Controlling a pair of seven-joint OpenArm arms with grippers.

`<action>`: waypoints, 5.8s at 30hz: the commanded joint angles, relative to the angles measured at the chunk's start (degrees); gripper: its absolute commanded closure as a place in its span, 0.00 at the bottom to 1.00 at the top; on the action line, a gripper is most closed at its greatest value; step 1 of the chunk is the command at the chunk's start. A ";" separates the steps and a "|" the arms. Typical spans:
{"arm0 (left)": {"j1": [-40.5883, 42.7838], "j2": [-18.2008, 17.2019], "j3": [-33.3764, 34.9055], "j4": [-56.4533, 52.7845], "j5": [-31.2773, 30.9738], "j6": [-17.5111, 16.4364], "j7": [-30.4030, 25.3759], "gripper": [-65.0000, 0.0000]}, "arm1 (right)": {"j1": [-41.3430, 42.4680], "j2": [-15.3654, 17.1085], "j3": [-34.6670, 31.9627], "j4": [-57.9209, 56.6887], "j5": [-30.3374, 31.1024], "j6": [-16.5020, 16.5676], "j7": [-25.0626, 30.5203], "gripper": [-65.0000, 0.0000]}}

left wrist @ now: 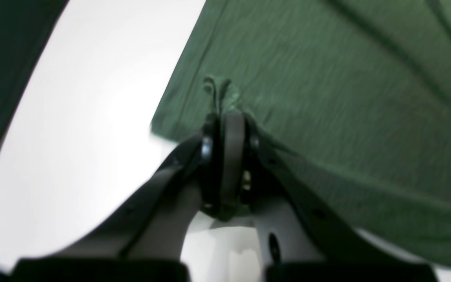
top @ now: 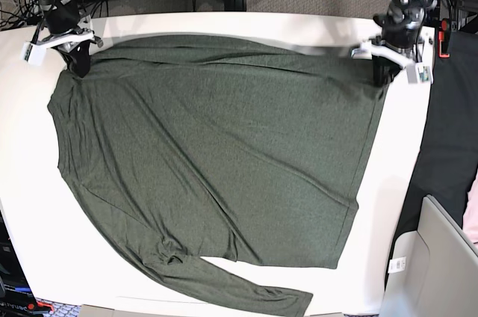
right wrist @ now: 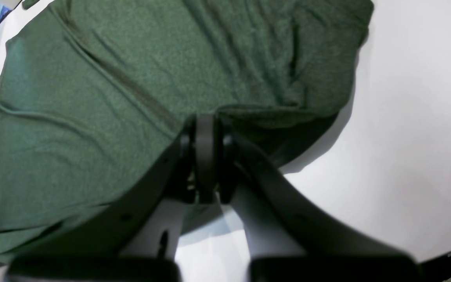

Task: Fold the T-shirt properly
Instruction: 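Drag the shoulders apart with both grippers to straighten the shirt, then lift the shoulder edge with both grippers and shake it flat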

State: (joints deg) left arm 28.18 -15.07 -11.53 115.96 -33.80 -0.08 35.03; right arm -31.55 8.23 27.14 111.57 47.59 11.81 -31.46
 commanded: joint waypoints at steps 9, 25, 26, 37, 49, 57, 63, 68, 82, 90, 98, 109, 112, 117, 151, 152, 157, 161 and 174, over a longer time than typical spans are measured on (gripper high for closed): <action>-7.92 -0.53 -0.38 -4.53 -0.26 -0.23 1.41 1.00 | 0.12 -1.06 0.34 0.83 0.54 0.54 1.53 1.00; -11.17 -0.45 0.06 -15.08 -0.35 0.21 1.85 0.85 | 0.03 -1.42 0.16 0.83 0.63 0.54 1.53 1.00; -11.17 -0.45 0.06 -15.08 -0.35 0.21 2.91 0.81 | 0.03 -1.86 0.25 0.83 0.63 0.54 1.44 1.00; -11.09 -0.80 -0.47 -14.99 -0.35 0.21 4.75 0.66 | 0.03 -2.30 -0.01 0.83 0.63 0.63 1.44 1.00; -6.78 -1.33 -6.54 -8.75 -0.97 -0.06 11.52 0.61 | -0.05 -2.30 -0.01 0.74 0.63 0.63 1.44 1.00; -6.43 0.35 -9.96 -8.58 -12.84 -0.06 21.90 0.58 | -0.05 -2.30 0.07 0.74 0.63 0.63 1.44 1.00; -8.27 1.31 -11.28 -13.15 -13.19 -0.06 23.57 0.55 | -0.05 -2.30 -0.01 0.74 0.63 0.63 1.44 1.00; -9.06 2.45 -11.28 -14.20 -13.19 -0.06 23.48 0.53 | -0.05 -2.30 -0.01 0.74 0.63 0.63 1.44 1.00; -15.22 5.62 -10.76 -21.06 -12.92 -0.06 22.95 0.53 | -0.23 -2.30 -0.01 0.74 0.63 0.63 1.44 1.00; -18.82 6.41 -10.76 -26.42 -12.92 -0.14 22.95 0.84 | -0.23 -2.30 0.25 0.83 0.80 0.63 1.44 1.00; -14.95 5.44 -11.37 -19.83 -12.92 -0.14 22.86 1.00 | -0.32 -1.94 0.51 0.83 0.80 0.63 1.62 1.00; -4.32 4.30 -11.55 -7.87 -13.01 -0.14 22.86 1.00 | -4.89 -1.86 1.22 1.09 1.07 3.61 1.44 1.00; -1.42 4.30 -11.55 -5.50 -13.01 -0.14 22.86 1.00 | -6.91 -1.86 1.30 1.09 1.07 5.72 1.44 1.00; 2.63 4.30 -15.86 -4.09 -13.10 -0.14 22.86 1.00 | -10.16 -1.86 3.85 1.18 1.07 7.75 1.44 1.00; -21.02 4.83 -17.96 -12.62 -13.10 -0.23 25.50 1.00 | 15.15 -0.71 4.38 -10.07 -2.98 10.74 1.35 1.00; -21.81 4.83 -17.96 -13.68 -13.01 -0.23 25.50 1.00 | 16.03 -0.71 4.38 -10.95 -2.98 10.74 1.35 1.00; -25.85 4.92 -17.96 -20.36 -12.92 -0.23 25.06 1.00 | 21.40 -0.71 4.29 -16.49 -2.98 10.74 1.35 1.00; -28.14 4.92 -17.96 -25.28 -12.84 -0.23 24.89 1.00 | 25.53 -0.71 4.12 -20.98 -3.07 10.74 1.35 1.00; -31.22 3.95 -15.50 -34.86 -12.75 0.12 21.19 0.91 | 31.15 -0.71 4.03 -29.15 -3.07 10.74 1.53 0.98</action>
State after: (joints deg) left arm -2.42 -10.15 -26.96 80.29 -46.50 0.01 56.80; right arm -1.15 6.61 30.94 81.38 43.48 22.09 -31.83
